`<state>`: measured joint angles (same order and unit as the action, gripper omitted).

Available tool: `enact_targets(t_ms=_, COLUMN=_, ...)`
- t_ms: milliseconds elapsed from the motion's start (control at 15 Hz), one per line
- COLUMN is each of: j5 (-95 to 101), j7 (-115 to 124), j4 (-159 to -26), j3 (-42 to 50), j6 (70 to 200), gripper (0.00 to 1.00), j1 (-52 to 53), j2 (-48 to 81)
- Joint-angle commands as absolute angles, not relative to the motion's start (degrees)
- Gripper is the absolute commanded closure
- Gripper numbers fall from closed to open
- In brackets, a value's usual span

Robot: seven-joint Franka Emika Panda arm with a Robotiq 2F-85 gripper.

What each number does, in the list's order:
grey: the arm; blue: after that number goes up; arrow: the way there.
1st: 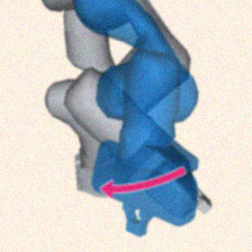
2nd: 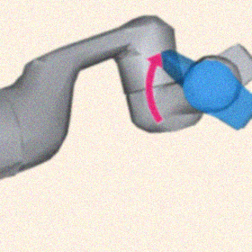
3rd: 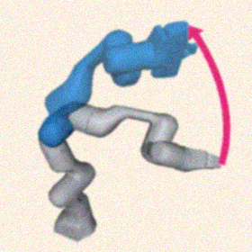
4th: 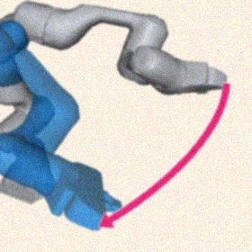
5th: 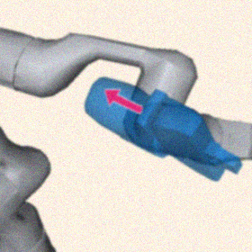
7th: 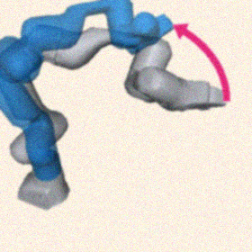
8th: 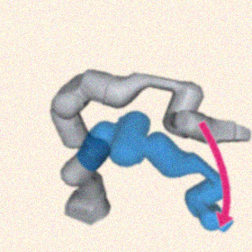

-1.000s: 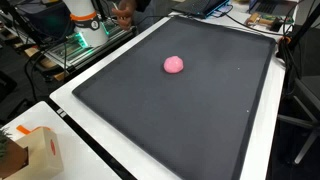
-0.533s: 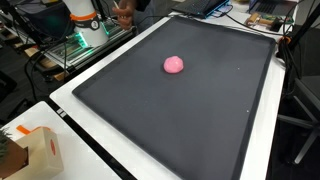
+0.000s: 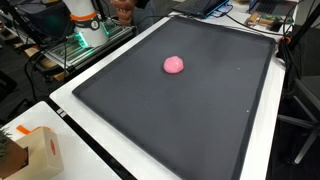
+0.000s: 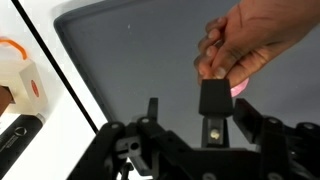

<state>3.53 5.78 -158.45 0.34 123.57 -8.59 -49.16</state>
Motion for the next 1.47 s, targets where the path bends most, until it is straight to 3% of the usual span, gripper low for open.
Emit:
enact_targets(t_ms=0, j5=3.53, j7=5.3, j4=-158.27, j3=0.89, j6=122.55, gripper=0.51, j1=-7.83, j2=-49.08)
enact_targets(t_ms=267, j5=3.68, j7=5.16, j4=-158.09, j3=0.79, j6=122.46, gripper=0.82, j1=-7.72, j2=-49.1)
enact_targets(t_ms=467, j5=3.75, j7=5.04, j4=-158.03, j3=0.74, j6=122.49, gripper=0.99, j1=-7.57, j2=-49.07)
enact_targets(t_ms=600, j5=3.85, j7=5.01, j4=-158.02, j3=0.7, j6=122.51, gripper=0.98, j1=-7.51, j2=-49.11)
enact_targets(t_ms=667, j5=3.75, j7=5.64, j4=-158.01, j3=0.58, j6=123.3, gripper=0.87, j1=-7.75, j2=-49.14)
enact_targets(t_ms=1400, j5=3.76, j7=5.58, j4=-157.99, j3=0.58, j6=123.3, gripper=0.87, j1=-7.74, j2=-49.14)
